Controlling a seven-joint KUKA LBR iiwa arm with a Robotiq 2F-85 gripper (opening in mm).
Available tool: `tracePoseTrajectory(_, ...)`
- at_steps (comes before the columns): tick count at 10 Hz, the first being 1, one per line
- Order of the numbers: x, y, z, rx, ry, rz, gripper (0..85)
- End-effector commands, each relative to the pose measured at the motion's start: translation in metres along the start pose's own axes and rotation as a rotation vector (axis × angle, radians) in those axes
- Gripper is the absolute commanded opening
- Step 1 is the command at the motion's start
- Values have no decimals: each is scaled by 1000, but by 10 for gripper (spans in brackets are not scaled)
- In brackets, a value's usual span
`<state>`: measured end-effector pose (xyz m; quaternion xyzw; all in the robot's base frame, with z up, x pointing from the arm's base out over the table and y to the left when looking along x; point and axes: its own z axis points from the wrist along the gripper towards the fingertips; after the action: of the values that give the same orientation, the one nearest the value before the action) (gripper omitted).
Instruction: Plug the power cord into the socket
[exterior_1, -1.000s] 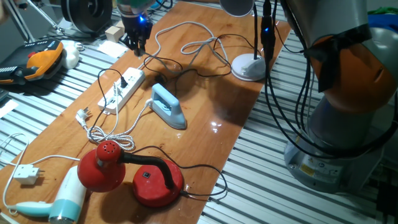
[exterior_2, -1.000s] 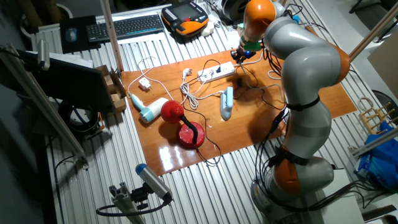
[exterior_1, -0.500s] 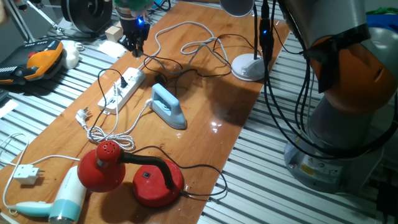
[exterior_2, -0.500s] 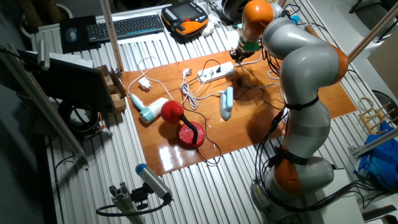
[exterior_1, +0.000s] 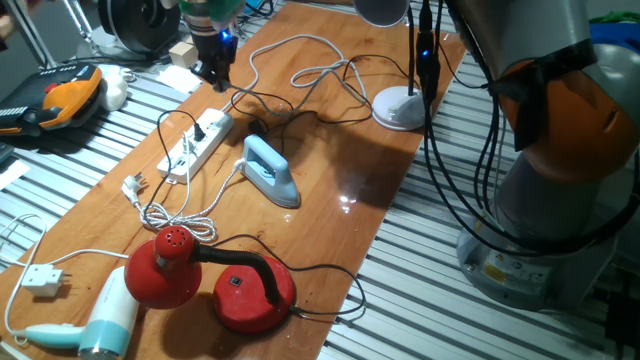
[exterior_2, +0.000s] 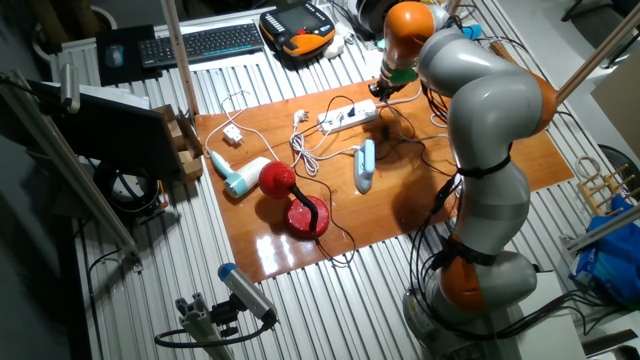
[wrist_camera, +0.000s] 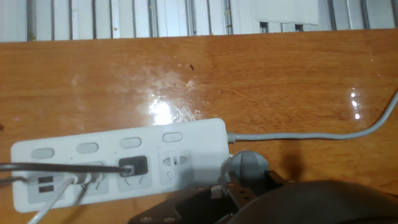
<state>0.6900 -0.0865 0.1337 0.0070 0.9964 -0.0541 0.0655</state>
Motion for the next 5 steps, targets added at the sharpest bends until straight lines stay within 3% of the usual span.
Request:
tracePoseTrajectory(1, 0, 0, 0, -10, 9, -11, 0)
tracePoseTrajectory(4, 1, 2, 1, -61, 22, 53, 0)
tracePoseTrajectory(5, 3, 14, 3, -52, 14, 69, 0)
